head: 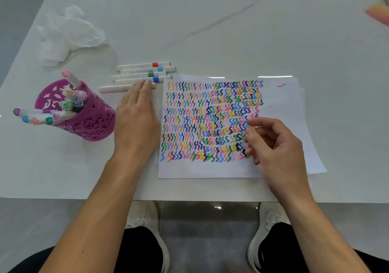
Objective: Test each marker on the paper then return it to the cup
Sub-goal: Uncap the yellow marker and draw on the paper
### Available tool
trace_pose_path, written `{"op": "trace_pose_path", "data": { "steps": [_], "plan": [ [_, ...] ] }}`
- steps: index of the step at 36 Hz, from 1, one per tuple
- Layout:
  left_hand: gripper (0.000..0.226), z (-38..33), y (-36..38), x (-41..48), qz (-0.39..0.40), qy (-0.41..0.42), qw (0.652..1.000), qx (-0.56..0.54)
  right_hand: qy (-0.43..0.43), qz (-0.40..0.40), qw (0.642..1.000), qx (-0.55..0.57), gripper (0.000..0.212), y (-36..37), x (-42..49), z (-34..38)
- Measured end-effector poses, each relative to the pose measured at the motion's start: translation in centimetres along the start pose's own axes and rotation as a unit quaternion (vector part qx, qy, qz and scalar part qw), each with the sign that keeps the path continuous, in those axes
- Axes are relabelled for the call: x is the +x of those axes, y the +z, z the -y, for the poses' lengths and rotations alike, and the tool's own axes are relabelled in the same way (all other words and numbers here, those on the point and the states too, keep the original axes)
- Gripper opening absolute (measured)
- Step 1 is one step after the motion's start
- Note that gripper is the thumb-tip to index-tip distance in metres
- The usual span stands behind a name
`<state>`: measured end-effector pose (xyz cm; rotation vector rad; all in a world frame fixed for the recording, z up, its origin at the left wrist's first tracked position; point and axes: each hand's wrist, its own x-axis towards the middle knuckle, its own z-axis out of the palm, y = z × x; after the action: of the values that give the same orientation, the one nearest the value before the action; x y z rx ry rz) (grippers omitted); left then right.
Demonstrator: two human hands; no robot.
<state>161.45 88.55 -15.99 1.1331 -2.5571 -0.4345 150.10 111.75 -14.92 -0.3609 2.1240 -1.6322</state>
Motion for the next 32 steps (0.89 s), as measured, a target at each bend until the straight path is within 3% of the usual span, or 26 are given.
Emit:
{"op": "trace_pose_path", "data": {
  "steps": [14,25,32],
  "plan": [
    [0.022,0.2,-0.7,-0.3,-0.047,-0.003,0.998,0.032,-0.004,0.007,1.0,-0.018,0.012,0.6,-0.4,-0.3],
    [0.02,-0.2,-2.7,-0.3,-0.102,0.037,0.993,-0.049,0.0,0.018,1.0,-0.003,0.012,0.2,-0.8,0.2],
    [0.023,-2.8,-3.8,-1.8,-0.174,0.075,0.972,-0.137,-0.019,0.028,0.999,-0.011,0.012,0.2,-1.5,0.7]
  ]
}}
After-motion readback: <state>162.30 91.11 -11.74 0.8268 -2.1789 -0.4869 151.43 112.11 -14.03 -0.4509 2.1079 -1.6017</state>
